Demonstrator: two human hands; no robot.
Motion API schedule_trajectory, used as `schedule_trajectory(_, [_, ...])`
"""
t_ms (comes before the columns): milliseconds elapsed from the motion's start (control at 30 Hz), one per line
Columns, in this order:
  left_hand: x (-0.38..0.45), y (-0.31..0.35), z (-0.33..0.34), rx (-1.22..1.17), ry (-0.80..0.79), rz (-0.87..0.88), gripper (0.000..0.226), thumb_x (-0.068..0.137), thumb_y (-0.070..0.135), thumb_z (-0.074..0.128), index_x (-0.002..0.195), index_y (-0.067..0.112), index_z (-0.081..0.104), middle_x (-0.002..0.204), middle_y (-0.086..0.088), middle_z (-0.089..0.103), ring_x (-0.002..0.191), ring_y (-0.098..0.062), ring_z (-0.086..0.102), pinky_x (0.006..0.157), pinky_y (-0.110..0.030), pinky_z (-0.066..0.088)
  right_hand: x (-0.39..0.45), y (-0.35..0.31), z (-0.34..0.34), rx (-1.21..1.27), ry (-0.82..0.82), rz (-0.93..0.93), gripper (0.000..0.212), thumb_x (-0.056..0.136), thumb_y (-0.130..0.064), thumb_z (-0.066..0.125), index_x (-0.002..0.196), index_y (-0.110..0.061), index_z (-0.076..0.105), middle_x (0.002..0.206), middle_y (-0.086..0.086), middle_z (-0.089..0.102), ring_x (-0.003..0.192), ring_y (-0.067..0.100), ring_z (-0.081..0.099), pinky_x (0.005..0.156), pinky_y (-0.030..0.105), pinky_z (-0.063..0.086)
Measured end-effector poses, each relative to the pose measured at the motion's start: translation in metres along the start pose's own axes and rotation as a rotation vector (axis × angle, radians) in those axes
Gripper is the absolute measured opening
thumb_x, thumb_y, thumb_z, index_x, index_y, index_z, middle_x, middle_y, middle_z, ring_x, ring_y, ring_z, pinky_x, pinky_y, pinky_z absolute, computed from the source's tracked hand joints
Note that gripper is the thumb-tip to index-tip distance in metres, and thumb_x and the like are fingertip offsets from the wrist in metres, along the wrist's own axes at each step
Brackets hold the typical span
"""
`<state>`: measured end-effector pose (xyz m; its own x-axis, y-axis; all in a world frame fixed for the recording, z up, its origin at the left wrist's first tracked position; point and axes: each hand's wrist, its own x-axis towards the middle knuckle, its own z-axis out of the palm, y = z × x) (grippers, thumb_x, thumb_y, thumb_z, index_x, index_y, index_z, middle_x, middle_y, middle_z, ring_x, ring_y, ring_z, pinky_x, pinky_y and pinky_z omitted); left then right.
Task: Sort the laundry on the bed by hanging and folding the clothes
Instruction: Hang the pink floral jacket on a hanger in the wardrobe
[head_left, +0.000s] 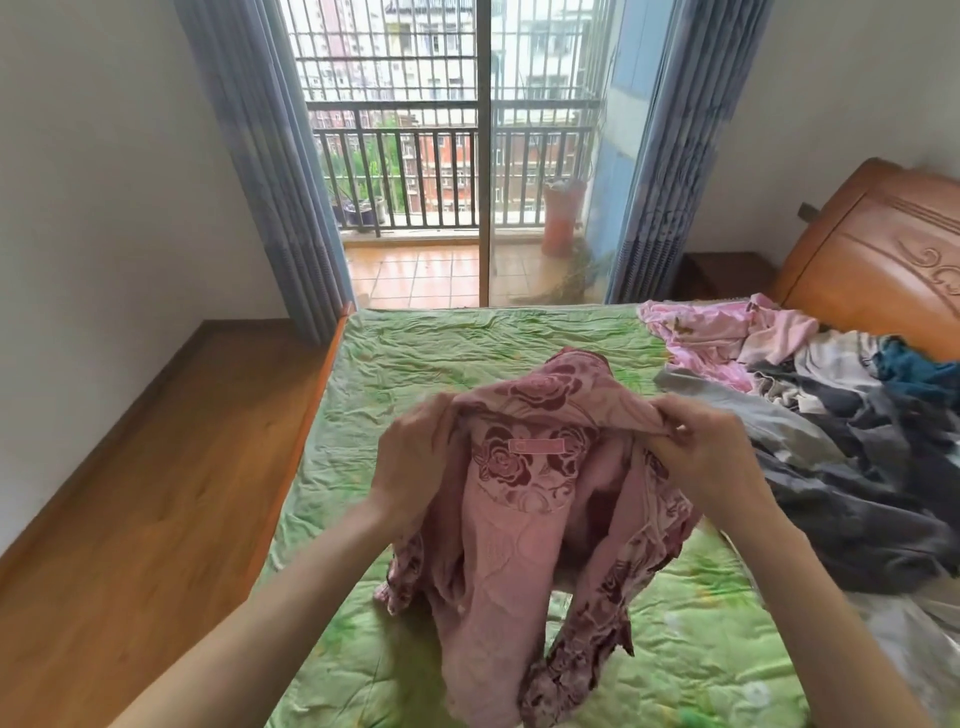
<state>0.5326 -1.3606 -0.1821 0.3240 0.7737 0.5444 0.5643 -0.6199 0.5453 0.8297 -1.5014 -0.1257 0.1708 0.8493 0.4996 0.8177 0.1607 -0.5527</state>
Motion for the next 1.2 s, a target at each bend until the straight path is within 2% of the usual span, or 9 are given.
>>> schedule_trajectory(67, [-0.001,0.001,0.003,-0.023,-0.021,-0.017,0.016,0.112,0.025,0.044,0.100,0.023,0.055,0.079,0.004,0.064,0.063,-0.020,0.058,0.055,-0.031,0.033,0.004,-0.005,-0.005,-0.081,0.021,0.000,0.023,0.090,-0.040,0.071,0.091,-0.017,0.073,0.071,-0.004,0.064,0.063,0.023,0.059,0.057,0.044,0.048])
schedule_trajectory(200, [0.002,0.002,-0.001,-0.035,-0.090,0.038,0.033,0.108,0.049,0.032,0.093,0.023,0.045,0.069,0.005,0.056,0.058,-0.029,0.056,0.053,-0.034,0.030,0.008,-0.005,-0.014,-0.120,0.007,-0.003,0.015,0.090,-0.030,0.077,0.095,-0.016,0.075,0.079,-0.001,0.069,0.070,0.022,0.065,0.061,0.045,0.052])
schedule_trajectory(367, [0.018,-0.004,-0.026,0.042,-0.192,0.293,0.052,0.093,0.076,0.053,0.093,0.024,0.050,0.063,0.015,0.051,0.051,-0.013,0.053,0.048,-0.023,0.036,0.019,-0.003,-0.038,-0.067,-0.210,-0.053,0.016,0.088,-0.025,0.079,0.102,-0.019,0.082,0.081,-0.014,0.071,0.073,0.014,0.068,0.066,0.039,0.055])
schedule_trajectory(600, [0.064,0.042,-0.053,0.252,-0.110,0.503,0.054,0.093,0.071,0.053,0.092,0.017,0.048,0.064,0.013,0.051,0.046,-0.015,0.048,0.049,-0.028,0.041,0.051,-0.027,-0.087,-0.284,-0.244,-0.050,0.022,0.095,-0.035,0.067,0.094,-0.014,0.074,0.078,-0.002,0.068,0.076,0.026,0.066,0.069,0.043,0.051])
schedule_trajectory(767, [0.109,0.088,-0.094,0.426,0.047,0.656,0.049,0.096,0.056,0.058,0.090,0.008,0.054,0.065,0.011,0.045,0.041,-0.013,0.041,0.045,-0.020,0.035,0.083,-0.063,-0.134,-0.466,-0.139,-0.168,0.016,0.097,-0.033,0.068,0.094,-0.018,0.073,0.066,-0.010,0.057,0.057,0.012,0.054,0.056,0.023,0.030])
schedule_trajectory(867, [0.126,0.107,-0.110,0.469,0.029,0.627,0.051,0.097,0.058,0.059,0.099,0.007,0.053,0.071,0.009,0.047,0.046,-0.020,0.051,0.048,-0.035,0.052,0.099,-0.080,-0.154,-0.488,-0.146,-0.212,0.013,0.096,-0.027,0.070,0.092,-0.014,0.071,0.066,-0.002,0.060,0.057,0.019,0.057,0.054,0.021,0.030])
schedule_trajectory(1000, [0.129,0.107,-0.118,0.579,-0.116,0.711,0.061,0.095,0.075,0.044,0.095,0.014,0.051,0.070,0.006,0.057,0.051,-0.021,0.052,0.055,-0.034,0.051,0.098,-0.083,-0.157,-0.475,-0.293,-0.207,0.016,0.098,-0.014,0.069,0.083,-0.008,0.064,0.069,0.003,0.062,0.064,0.021,0.058,0.059,0.027,0.039])
schedule_trajectory(1100, [0.117,0.101,-0.110,0.566,-0.107,0.695,0.059,0.099,0.065,0.039,0.096,0.009,0.058,0.069,0.005,0.055,0.050,-0.020,0.046,0.055,-0.033,0.046,0.081,-0.077,-0.148,-0.330,-0.335,-0.189,0.016,0.102,-0.023,0.061,0.088,-0.015,0.065,0.075,0.001,0.065,0.066,0.015,0.057,0.062,0.017,0.042])
schedule_trajectory(1200, [0.107,0.107,-0.096,0.608,-0.108,0.551,0.053,0.100,0.061,0.037,0.107,0.011,0.055,0.069,0.005,0.053,0.053,-0.023,0.052,0.062,-0.041,0.056,0.073,-0.062,-0.133,-0.260,-0.349,-0.081,0.016,0.105,-0.029,0.052,0.091,-0.030,0.059,0.082,-0.007,0.063,0.073,0.013,0.058,0.065,0.027,0.042])
